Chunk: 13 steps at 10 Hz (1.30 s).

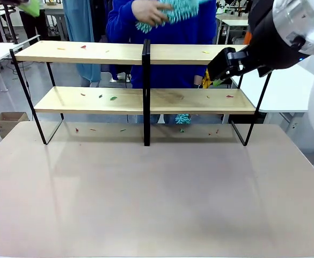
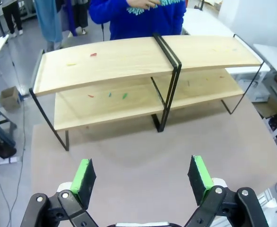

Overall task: Clean the shelves.
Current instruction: Pick up the Duster when the human hands it over.

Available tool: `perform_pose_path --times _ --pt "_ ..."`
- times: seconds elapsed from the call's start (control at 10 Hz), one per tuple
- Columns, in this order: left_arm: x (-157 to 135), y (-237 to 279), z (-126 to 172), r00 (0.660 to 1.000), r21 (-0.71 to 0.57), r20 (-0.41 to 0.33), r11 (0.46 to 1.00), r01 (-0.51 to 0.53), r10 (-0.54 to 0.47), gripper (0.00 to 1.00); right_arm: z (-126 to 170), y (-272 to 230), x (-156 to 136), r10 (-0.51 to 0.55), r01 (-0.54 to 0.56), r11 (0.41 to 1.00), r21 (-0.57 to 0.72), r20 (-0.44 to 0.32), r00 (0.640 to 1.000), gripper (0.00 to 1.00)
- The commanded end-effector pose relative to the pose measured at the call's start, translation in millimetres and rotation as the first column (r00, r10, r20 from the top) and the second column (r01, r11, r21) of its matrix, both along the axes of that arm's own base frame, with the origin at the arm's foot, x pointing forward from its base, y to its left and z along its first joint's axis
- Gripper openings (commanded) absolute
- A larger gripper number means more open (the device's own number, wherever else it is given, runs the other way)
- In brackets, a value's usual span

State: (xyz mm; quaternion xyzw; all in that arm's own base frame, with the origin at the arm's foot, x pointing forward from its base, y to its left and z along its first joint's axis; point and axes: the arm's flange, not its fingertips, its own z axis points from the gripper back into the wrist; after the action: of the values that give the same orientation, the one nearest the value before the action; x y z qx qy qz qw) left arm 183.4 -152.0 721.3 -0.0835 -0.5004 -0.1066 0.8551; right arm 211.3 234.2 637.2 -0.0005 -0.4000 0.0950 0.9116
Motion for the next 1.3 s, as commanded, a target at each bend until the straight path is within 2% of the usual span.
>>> perform_pose_path --times 0.0,0.1,0.3,0.9,1.2 --pt "0 -1 -10 1.0 0.007 0.014 1.0 0.017 -0.017 1.0 3 2 0 -0.015 0.015 0.999 0.051 -0.003 1.0 1.0" --pt "-1 -1 -12 1.0 0.012 0.008 1.0 0.016 -0.016 1.0 5 1 -2 -0.022 0.022 0.998 0.061 0.003 1.0 1.0" --pt "-1 -4 -17 0.997 0.069 -0.01 0.994 0.08 -0.079 1.0 5 0 -4 -0.035 0.035 0.997 0.075 0.01 0.999 1.0" --pt "2 -2 -20 0.997 0.114 -0.016 0.99 0.077 -0.076 1.0 9 1 -2 -0.046 0.045 0.994 0.097 0.008 0.999 1.0" --pt "4 -3 -24 0.996 0.156 -0.045 0.984 0.085 -0.079 1.0 9 2 -1 -0.046 0.045 0.994 0.098 0.009 0.999 1.0"
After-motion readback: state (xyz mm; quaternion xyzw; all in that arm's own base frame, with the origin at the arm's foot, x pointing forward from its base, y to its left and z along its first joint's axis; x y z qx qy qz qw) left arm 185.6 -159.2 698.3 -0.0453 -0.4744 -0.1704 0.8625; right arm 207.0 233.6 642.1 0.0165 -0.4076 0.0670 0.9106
